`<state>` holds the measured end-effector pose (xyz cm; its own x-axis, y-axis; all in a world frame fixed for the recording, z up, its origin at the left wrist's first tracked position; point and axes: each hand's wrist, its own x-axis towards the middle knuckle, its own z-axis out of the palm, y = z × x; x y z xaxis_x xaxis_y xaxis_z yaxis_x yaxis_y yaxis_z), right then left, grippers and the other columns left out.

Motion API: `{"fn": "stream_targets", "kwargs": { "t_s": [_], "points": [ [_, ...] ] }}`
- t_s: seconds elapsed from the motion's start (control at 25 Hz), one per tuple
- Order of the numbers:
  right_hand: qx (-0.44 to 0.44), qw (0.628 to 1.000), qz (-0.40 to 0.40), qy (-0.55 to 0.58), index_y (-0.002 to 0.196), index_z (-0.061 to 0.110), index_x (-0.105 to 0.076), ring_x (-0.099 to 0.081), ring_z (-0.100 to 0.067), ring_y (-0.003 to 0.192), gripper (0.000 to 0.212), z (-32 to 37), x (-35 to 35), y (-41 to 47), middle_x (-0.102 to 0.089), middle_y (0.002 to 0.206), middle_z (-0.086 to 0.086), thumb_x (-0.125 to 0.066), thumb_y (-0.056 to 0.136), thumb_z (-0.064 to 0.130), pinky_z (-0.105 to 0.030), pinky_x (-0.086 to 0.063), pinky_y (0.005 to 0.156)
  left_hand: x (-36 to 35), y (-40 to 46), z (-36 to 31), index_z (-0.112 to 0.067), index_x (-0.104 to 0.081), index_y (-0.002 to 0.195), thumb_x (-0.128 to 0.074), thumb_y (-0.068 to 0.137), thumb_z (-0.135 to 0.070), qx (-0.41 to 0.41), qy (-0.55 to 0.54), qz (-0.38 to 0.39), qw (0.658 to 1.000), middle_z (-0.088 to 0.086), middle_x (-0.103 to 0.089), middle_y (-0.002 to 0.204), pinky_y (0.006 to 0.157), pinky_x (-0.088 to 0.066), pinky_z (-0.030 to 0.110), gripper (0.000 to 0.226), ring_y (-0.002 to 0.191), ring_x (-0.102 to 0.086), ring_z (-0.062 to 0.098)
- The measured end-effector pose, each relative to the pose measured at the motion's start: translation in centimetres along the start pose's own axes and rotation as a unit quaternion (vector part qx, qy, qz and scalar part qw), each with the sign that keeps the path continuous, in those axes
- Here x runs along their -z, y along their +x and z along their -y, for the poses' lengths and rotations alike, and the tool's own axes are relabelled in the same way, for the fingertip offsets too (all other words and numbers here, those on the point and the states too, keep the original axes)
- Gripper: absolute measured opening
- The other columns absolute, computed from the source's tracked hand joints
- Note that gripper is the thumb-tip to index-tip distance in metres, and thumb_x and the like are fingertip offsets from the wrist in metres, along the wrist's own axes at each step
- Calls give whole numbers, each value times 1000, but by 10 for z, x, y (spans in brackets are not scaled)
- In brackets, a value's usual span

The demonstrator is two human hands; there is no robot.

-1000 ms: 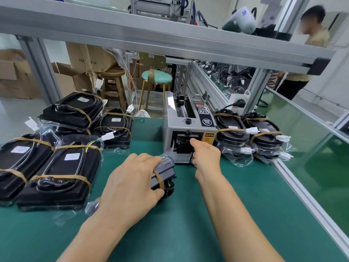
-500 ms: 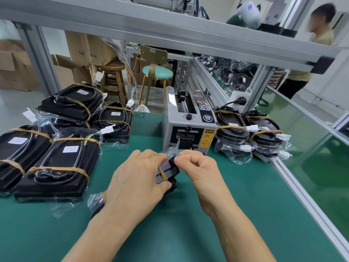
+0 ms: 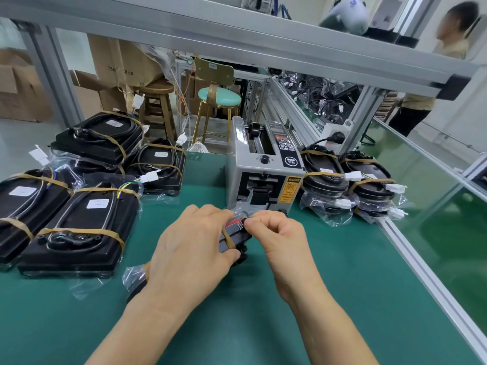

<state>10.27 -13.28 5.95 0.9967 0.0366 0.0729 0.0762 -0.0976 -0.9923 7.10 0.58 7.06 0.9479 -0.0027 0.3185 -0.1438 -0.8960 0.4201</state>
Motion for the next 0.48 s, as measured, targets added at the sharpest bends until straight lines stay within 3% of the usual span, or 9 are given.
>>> {"fn": "stream_targets", "kwargs": {
  "t_s": [0.12, 0.32, 0.4, 0.48],
  "points": [
    [16, 999, -29, -40, 49, 16, -60, -57, -5, 79, 33, 0, -2, 0, -62, 69, 12, -69, 79, 5, -19, -45, 72, 0, 0, 0, -35, -56, 110, -67, 74, -45, 0, 3, 1, 1000, -17, -55, 106, 80, -40, 27, 40, 97, -42, 8],
    [28, 993, -67, -93, 45, 26, -55, -55, 2, 69, 38, 1, -7, -2, -64, 79, -1, -68, 73, 4, -17, -42, 66, 0, 0, -3, -35, -57, 110, -69, 73, -44, 2, 5, 6, 1000, -16, -56, 106, 78, -41, 27, 40, 97, -43, 9],
    [7, 992, -91, -82, 63, 25, -58, -56, 3, 71, 23, -3, -6, 2, -63, 87, 1, -67, 73, 7, -19, -42, 68, 1, 0, -3, -35, -58, 109, -69, 72, -43, 5, 4, 5, 1000, -16, -56, 106, 78, -41, 27, 40, 96, -43, 10],
    [-35, 994, -100, 15, 89, 26, -56, -61, -5, 84, 22, -8, -6, 2, -59, 95, 5, -66, 79, 10, -25, -49, 77, 0, 0, -4, -35, -58, 110, -69, 73, -42, 6, 4, 4, 1000, -16, -57, 105, 78, -41, 28, 40, 96, -43, 10]
  ]
}}
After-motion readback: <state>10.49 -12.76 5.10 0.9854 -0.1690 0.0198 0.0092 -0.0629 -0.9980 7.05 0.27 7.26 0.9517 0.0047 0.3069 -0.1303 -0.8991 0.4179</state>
